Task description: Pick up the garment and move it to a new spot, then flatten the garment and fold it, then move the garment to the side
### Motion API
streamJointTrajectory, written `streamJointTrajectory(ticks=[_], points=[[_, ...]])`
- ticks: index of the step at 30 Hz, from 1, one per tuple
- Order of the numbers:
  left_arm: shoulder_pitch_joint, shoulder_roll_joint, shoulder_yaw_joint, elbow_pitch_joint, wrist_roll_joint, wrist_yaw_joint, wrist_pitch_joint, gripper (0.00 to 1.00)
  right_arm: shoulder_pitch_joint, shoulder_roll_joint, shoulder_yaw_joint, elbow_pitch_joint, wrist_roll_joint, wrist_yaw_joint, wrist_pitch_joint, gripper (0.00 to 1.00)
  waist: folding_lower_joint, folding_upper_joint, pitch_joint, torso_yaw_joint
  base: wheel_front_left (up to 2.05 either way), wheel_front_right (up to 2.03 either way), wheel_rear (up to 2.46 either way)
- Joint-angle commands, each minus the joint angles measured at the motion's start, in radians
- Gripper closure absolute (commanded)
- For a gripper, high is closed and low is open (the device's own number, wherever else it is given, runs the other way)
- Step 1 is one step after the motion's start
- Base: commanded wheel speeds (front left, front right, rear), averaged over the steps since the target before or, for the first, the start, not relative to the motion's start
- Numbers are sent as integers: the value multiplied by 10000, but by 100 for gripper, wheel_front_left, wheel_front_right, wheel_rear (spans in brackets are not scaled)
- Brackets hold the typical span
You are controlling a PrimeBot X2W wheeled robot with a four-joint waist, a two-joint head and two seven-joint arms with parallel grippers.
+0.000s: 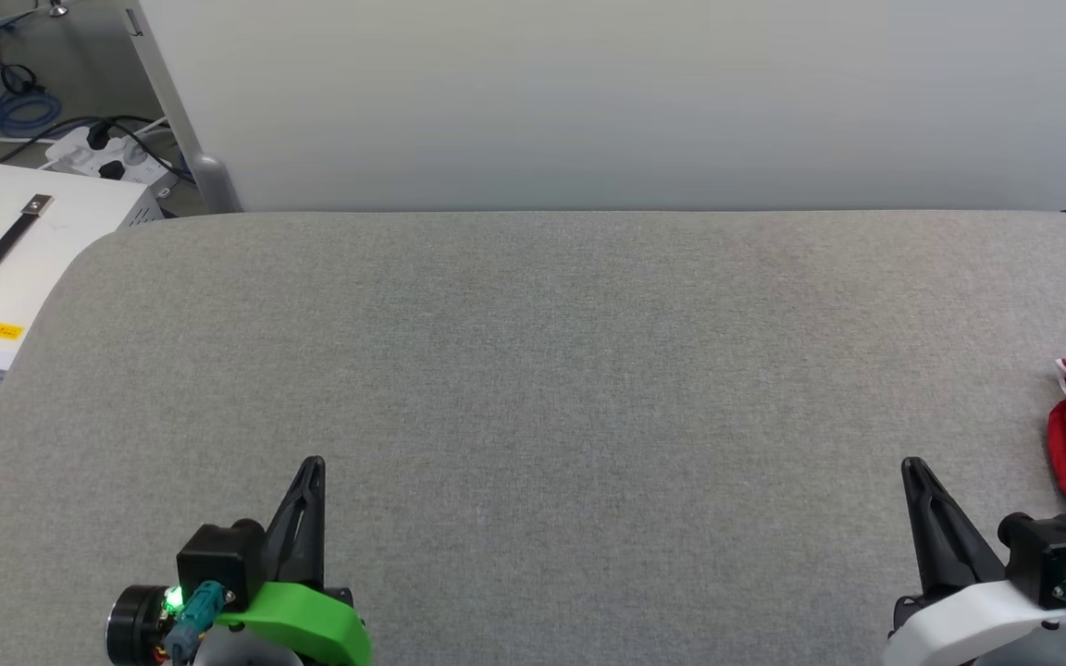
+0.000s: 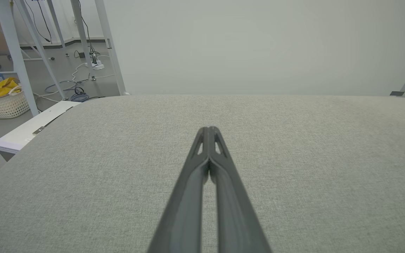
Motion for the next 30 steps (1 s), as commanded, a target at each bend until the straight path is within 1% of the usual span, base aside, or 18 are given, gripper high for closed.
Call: streamJointTrajectory(ticks=[1,30], points=[[-133,-101,83,-46,162,50,67,100,-242,5,26,73,-79,-3,-26,100,0,0,0,4,0,0,0],[-239,-419,451,-355,808,96,668,100,-725,11,97,640,-420,-5,-45,100,0,0,9,78,0,0,0]])
